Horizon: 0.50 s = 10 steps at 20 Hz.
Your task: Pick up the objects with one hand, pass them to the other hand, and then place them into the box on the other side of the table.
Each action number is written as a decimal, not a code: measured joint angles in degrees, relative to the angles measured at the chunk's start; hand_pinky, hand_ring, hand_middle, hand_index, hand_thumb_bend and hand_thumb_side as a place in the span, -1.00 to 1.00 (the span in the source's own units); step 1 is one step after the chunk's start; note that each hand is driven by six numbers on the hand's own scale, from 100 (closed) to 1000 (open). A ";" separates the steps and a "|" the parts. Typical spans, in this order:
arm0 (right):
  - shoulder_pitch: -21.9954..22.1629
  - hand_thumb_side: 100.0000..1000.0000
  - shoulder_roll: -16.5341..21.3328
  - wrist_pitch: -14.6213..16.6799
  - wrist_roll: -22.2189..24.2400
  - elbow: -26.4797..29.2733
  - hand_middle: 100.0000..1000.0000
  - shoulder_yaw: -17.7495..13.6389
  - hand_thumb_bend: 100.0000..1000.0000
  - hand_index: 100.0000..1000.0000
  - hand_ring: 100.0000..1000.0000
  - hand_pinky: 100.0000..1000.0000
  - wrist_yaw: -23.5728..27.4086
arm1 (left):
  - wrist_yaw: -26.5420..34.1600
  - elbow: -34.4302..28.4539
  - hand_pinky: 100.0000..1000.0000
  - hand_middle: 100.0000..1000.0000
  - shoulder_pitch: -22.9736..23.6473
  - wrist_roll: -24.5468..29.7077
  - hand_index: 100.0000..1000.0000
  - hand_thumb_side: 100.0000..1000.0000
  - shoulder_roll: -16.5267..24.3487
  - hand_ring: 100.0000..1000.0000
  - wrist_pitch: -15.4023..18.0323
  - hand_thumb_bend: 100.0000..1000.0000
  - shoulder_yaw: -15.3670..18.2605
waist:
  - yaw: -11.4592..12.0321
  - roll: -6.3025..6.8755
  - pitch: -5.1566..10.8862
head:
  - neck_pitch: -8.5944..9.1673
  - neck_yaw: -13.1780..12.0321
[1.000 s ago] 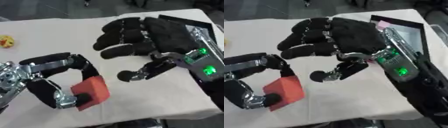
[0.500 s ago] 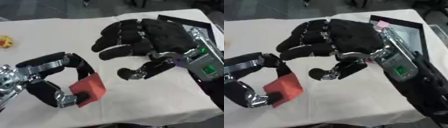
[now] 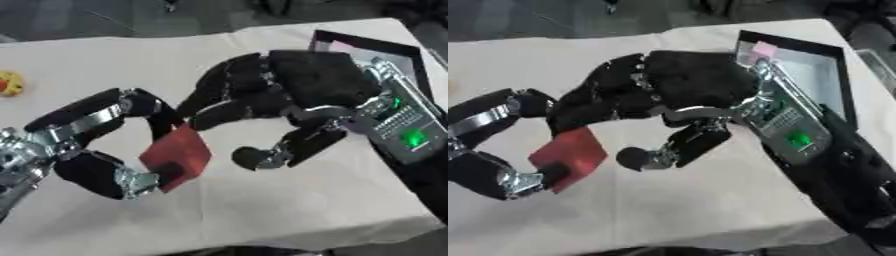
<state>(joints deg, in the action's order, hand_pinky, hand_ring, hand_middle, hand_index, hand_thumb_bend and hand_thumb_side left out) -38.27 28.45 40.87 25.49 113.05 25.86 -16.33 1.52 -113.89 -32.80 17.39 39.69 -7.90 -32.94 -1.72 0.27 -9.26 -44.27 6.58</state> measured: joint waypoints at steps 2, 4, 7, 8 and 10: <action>-0.04 -1.00 -0.06 -0.36 0.91 0.16 0.80 0.00 -1.00 1.00 0.68 0.66 0.65 | 0.03 0.00 0.40 -0.16 -0.03 -0.33 0.05 -0.36 -0.40 -0.13 -0.33 -1.00 -0.12 | 0.01 0.00 0.00 | 0.00 0.07; -0.06 -1.00 -0.21 -0.69 1.45 0.32 0.80 -0.02 -1.00 1.00 0.69 0.67 1.08 | 0.22 0.00 0.40 -0.16 -0.07 -0.47 0.04 -0.35 -0.61 -0.13 -0.63 -1.00 -0.32 | 0.02 0.00 0.00 | 0.00 0.13; -0.09 -0.99 -0.62 -0.97 1.98 0.32 0.82 -0.03 -1.00 1.00 0.70 0.68 1.43 | 0.65 0.00 0.40 -0.16 -0.35 -0.50 0.04 -0.34 -0.93 -0.13 -1.02 -1.00 -0.59 | 0.05 -0.01 0.00 | 0.00 0.33; -0.10 -0.99 -0.75 -1.04 2.14 0.32 0.82 -0.02 -1.00 1.00 0.70 0.68 1.45 | 0.80 0.00 0.40 -0.16 -0.44 -0.45 0.04 -0.34 -1.02 -0.13 -1.12 -1.00 -0.66 | 0.05 -0.01 0.00 | 0.00 0.40; -0.10 -0.98 -1.10 -1.15 2.48 0.32 0.83 0.00 -1.00 1.00 0.71 0.68 1.45 | 1.15 0.00 0.40 -0.16 -0.51 -0.38 0.04 -0.33 -1.43 -0.13 -1.27 -1.00 -0.70 | 0.10 -0.04 0.00 | 0.00 0.57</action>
<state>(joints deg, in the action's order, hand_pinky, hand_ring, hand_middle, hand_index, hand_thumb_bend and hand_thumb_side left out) -38.37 27.35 39.71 27.97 113.37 25.85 -14.89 2.66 -113.89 -33.30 17.00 38.25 -9.17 -33.64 -1.62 0.23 -9.26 -44.27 7.14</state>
